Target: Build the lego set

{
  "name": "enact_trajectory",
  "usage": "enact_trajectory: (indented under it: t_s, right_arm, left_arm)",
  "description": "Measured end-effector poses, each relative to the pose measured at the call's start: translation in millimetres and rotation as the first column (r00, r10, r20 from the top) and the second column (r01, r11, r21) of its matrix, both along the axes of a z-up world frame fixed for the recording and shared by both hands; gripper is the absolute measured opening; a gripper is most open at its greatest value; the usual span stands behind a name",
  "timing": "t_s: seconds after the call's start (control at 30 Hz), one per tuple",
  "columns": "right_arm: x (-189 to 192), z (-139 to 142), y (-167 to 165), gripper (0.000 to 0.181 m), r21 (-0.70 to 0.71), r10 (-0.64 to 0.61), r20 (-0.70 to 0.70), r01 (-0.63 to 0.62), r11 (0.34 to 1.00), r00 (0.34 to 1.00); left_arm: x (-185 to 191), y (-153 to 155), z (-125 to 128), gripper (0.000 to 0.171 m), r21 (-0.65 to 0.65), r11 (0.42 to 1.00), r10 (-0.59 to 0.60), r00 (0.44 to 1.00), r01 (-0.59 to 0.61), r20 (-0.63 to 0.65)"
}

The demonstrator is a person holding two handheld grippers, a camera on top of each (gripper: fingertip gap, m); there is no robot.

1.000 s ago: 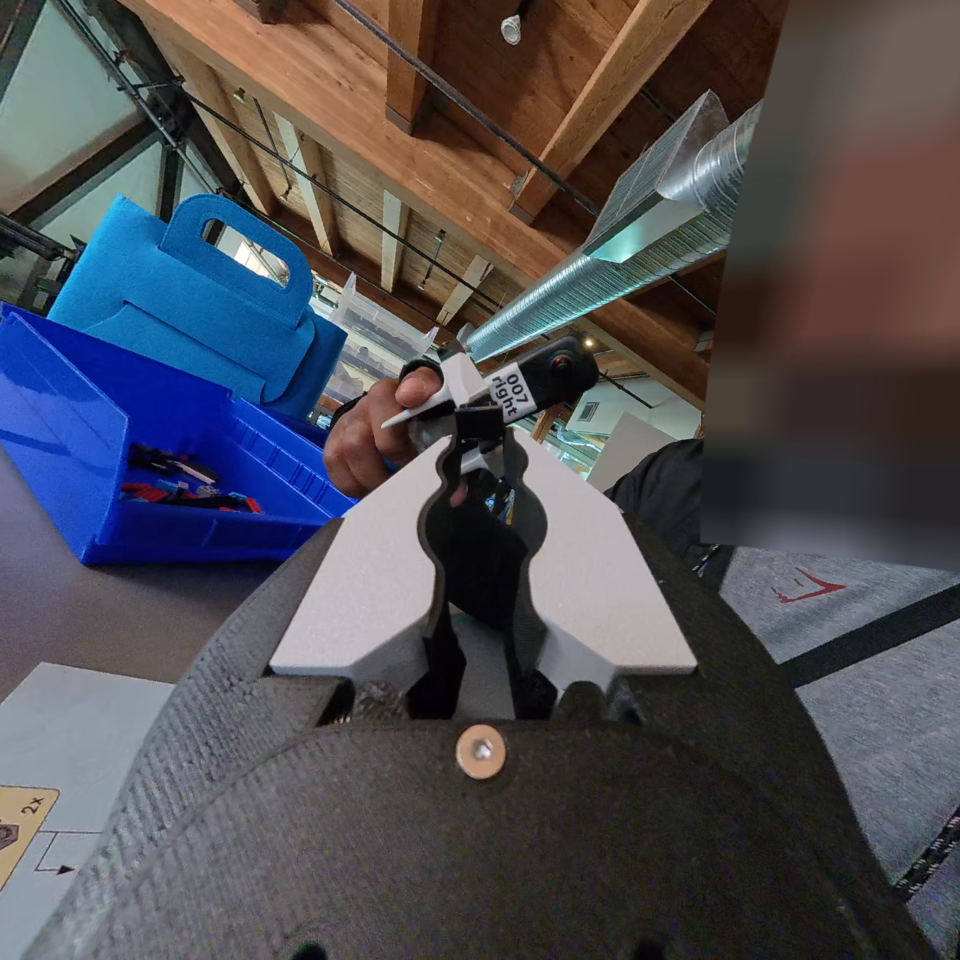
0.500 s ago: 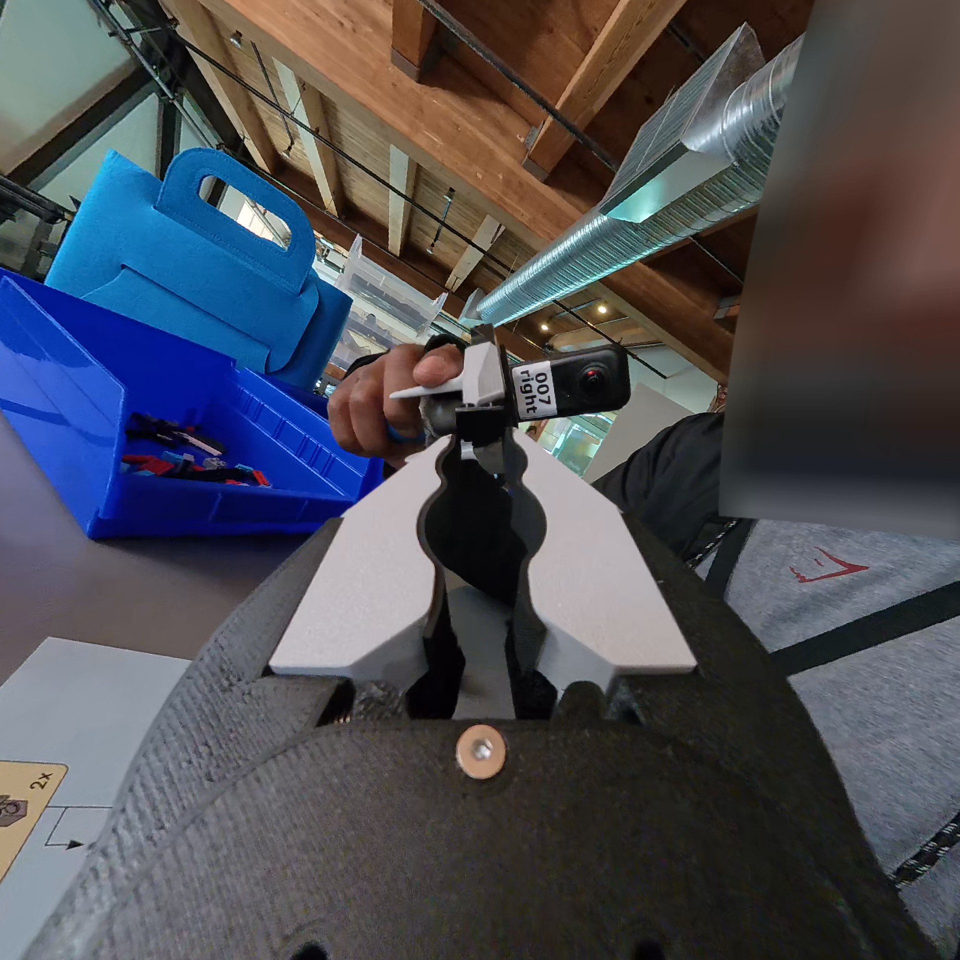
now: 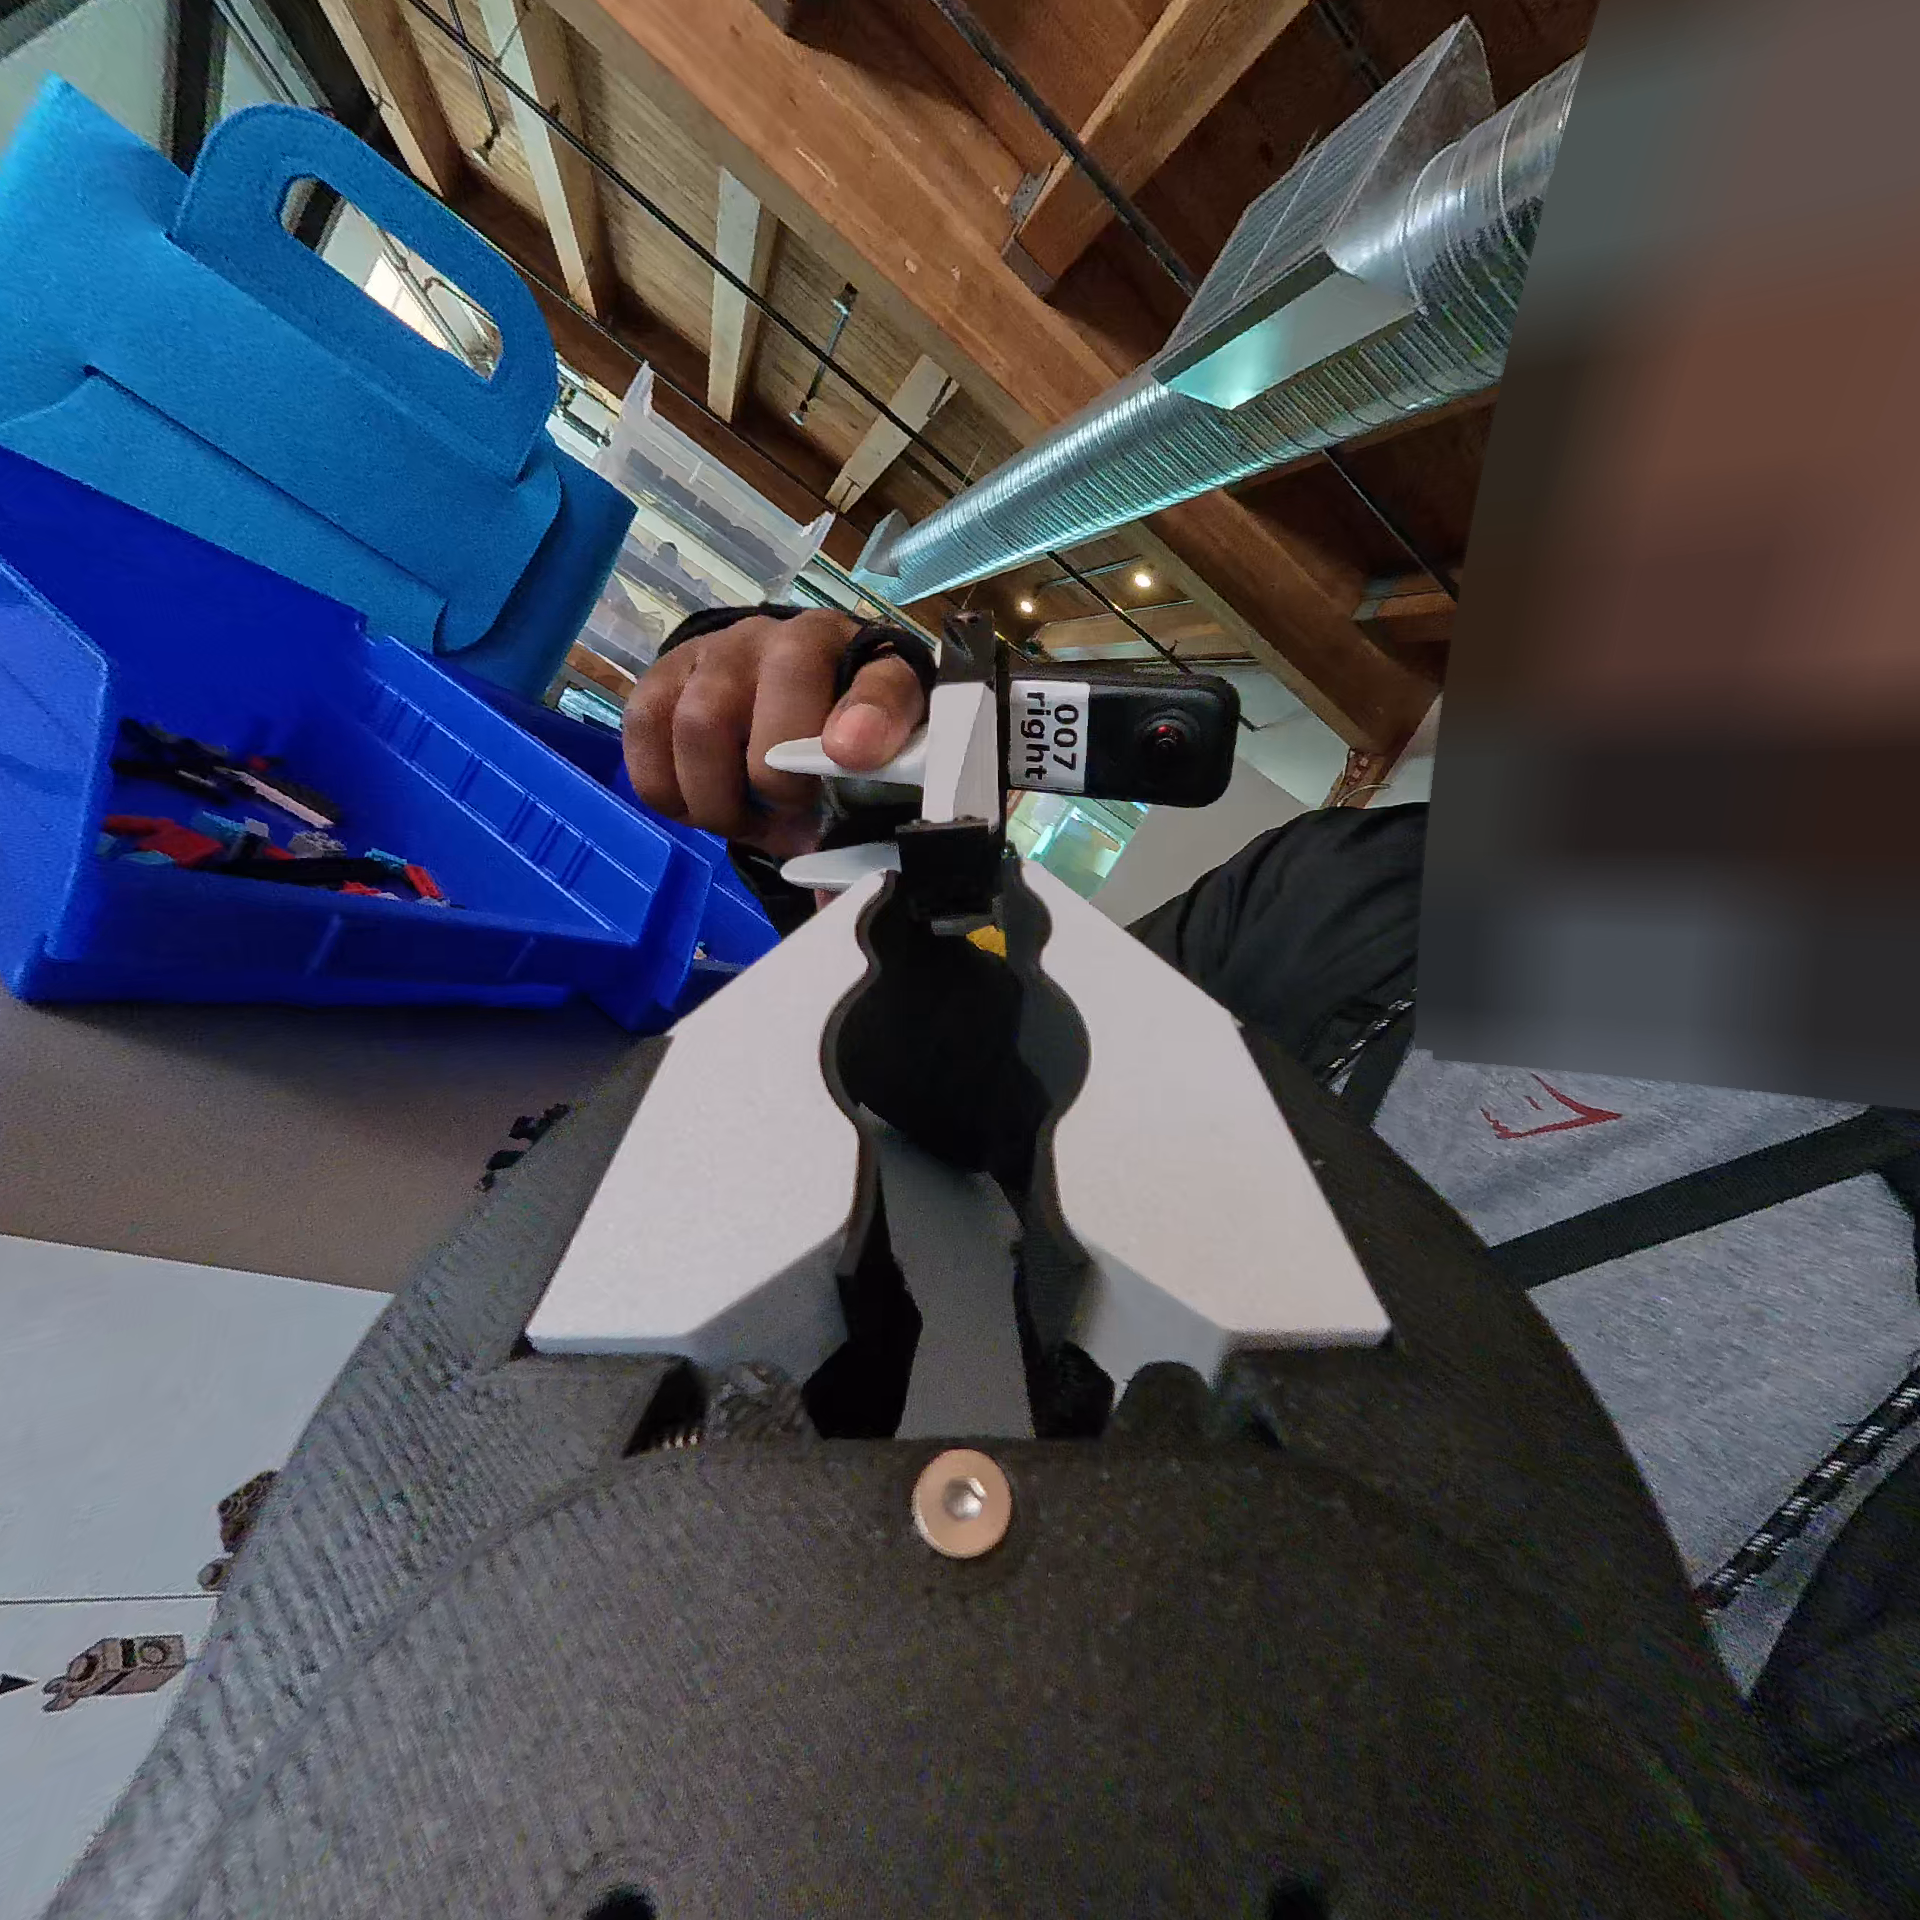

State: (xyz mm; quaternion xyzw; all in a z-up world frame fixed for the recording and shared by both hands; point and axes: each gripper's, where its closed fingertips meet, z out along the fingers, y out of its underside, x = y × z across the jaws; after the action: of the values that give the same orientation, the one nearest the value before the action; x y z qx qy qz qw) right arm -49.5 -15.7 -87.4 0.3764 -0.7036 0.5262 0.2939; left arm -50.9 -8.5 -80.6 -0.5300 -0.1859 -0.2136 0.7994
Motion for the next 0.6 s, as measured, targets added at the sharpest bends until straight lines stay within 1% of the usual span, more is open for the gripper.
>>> enact_trajectory:
  t_s: [0.2, 0.6]
  right_arm:
    - [4, -5, 1, 0.008, 0.037, 0.015, -0.014, -0.014, 0.999, 1.000]
    - [1, -7, 2, 0.009, 0.045, 0.007, -0.026, -0.006, 0.999, 1.000]
  left_arm:
    - [5, 7, -7, 0.017, -0.048, 0.998, -0.036, 0.999, 0.036, 0.000]
    - [5, 9, -12, 0.017, -0.086, 0.996, -0.038, 0.999, 0.038, 0.002]
